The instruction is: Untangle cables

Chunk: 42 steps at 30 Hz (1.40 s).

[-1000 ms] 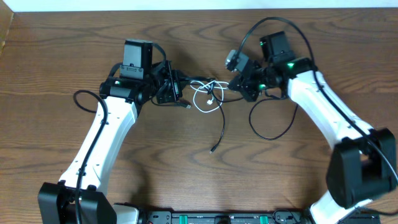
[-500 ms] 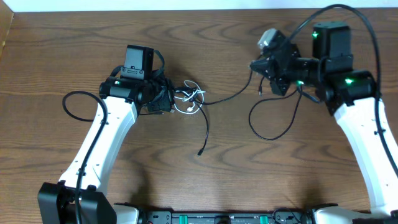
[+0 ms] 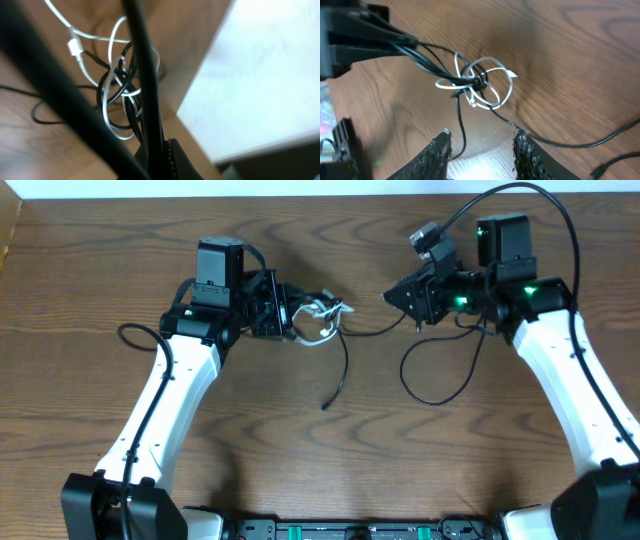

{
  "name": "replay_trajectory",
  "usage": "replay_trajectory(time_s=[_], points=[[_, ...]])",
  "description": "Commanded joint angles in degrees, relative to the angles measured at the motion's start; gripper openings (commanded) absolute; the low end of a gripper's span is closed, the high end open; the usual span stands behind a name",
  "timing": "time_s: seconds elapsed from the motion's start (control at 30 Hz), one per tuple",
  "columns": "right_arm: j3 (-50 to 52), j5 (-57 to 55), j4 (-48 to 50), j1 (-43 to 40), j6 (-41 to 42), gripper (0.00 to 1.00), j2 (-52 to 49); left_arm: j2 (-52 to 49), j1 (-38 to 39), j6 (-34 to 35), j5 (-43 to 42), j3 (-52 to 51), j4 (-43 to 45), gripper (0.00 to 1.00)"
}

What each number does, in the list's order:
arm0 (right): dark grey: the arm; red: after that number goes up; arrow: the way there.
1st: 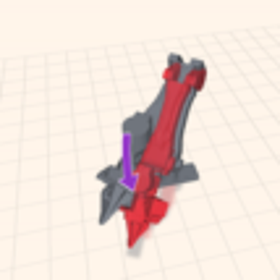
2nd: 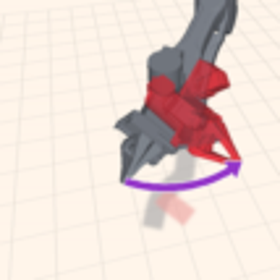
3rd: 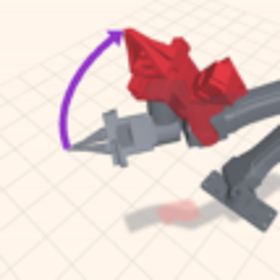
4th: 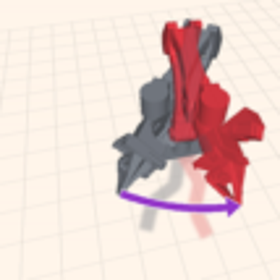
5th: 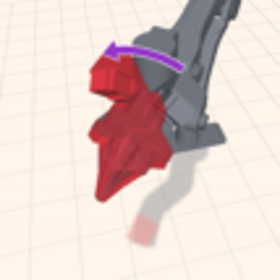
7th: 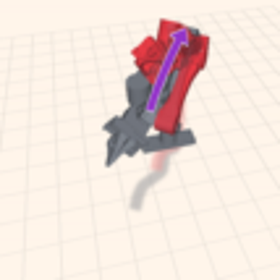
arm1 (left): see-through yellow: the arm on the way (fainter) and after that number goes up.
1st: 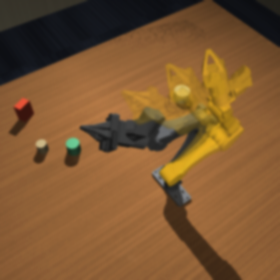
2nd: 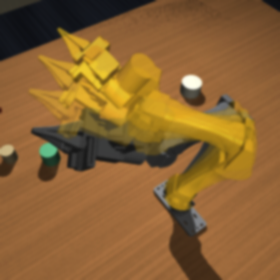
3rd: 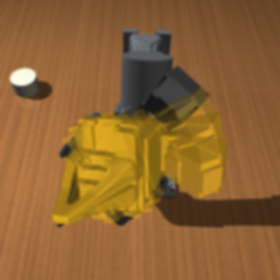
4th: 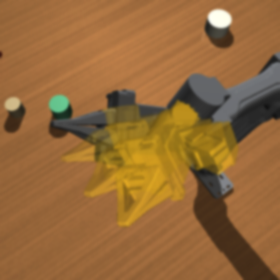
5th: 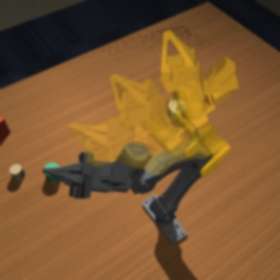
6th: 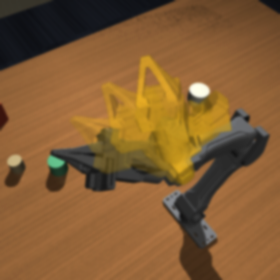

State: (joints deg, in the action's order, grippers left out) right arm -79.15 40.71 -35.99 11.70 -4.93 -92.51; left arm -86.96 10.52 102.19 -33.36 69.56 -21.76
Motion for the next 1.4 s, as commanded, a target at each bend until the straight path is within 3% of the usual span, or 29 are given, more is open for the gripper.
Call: replay_trajectory(time_s=[0.0,0.03,0.2,0.37,1.03,1.37], points=[[-0.3,0.8,0.7,0.3,5.4,0.40,-0.9,0.0,-0.2,-13.6,-4.2,0.3,4.7,0.07],[-0.3,0.8,0.9,0.3,5.5,0.40,-0.9,0.0,-0.2,-15.7,-4.2,0.3,5.6,0.08],[-0.3,-6.4,1.5,0.3,13.9,0.47,-0.9,0.0,-0.2,-40.0,-6.4,0.3,13.4,0.07],[-0.3,-8.2,2.2,0.4,22.8,0.52,-2.5,0.0,-0.2,-53.0,-9.2,0.3,19.7,0.08],[-0.3,7.6,26.2,4.1,41.4,0.53,-17.4,0.0,-0.2,-55.1,-13.6,0.3,20.7,0.07],[-0.3,6.5,26.6,8.4,45.2,0.52,-19.4,0.0,-0.1,-55.0,-13.6,0.3,20.6,0.08]])
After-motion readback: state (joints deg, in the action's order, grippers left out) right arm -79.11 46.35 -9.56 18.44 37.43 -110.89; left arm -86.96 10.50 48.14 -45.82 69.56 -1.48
